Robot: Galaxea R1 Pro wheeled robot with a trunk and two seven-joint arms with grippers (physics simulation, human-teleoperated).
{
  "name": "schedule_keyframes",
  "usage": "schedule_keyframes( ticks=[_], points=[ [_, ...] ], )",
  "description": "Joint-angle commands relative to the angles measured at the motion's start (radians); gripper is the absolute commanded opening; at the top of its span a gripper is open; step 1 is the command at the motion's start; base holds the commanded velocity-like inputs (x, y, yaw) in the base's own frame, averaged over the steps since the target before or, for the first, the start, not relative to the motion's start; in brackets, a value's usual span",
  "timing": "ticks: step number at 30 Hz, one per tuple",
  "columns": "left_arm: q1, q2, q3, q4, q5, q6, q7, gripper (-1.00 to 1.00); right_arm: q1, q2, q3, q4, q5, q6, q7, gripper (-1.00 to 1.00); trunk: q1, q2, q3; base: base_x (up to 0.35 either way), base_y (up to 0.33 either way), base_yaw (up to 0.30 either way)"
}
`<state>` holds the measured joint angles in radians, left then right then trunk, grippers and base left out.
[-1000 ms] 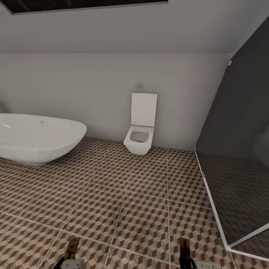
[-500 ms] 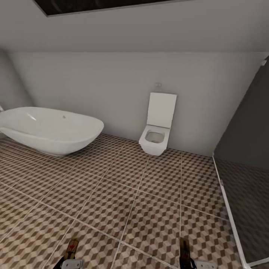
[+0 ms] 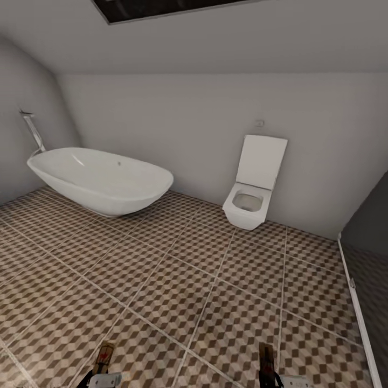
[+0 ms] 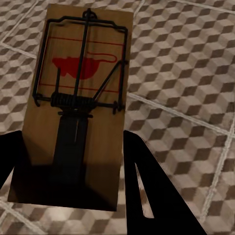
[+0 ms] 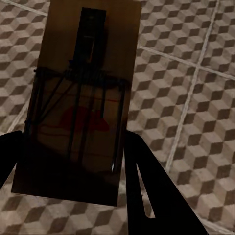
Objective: Take the four mousetraps from the cabinet in the bathroom and place them on the bathroom floor. Make sure all four end up on the same floor surface, and ensure that at least two of them are either under or directly next to the same bathroom sink.
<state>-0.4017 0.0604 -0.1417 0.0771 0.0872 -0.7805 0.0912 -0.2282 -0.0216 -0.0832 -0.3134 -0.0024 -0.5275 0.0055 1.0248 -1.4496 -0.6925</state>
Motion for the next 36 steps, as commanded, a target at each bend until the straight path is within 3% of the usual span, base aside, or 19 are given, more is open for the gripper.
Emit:
schedule_keyframes(
  ticks=[1,36],
  points=[
    [-0.002,-0.001,-0.009,0.004,0.005,-0.005,0.005,-1.0,0.0,0.0,-0.003,0.0,-0.004,-0.003,0.005,-1.0,0.0,0.0,-0.001,0.176,0.0,0.284],
    [-0.002,-0.008,-0.009,0.004,0.005,-0.005,0.005,-1.0,0.0,0.0,-0.003,0.0,-0.004,-0.003,0.005,-1.0,0.0,0.0,-0.014,0.321,0.018,0.284]
  ],
)
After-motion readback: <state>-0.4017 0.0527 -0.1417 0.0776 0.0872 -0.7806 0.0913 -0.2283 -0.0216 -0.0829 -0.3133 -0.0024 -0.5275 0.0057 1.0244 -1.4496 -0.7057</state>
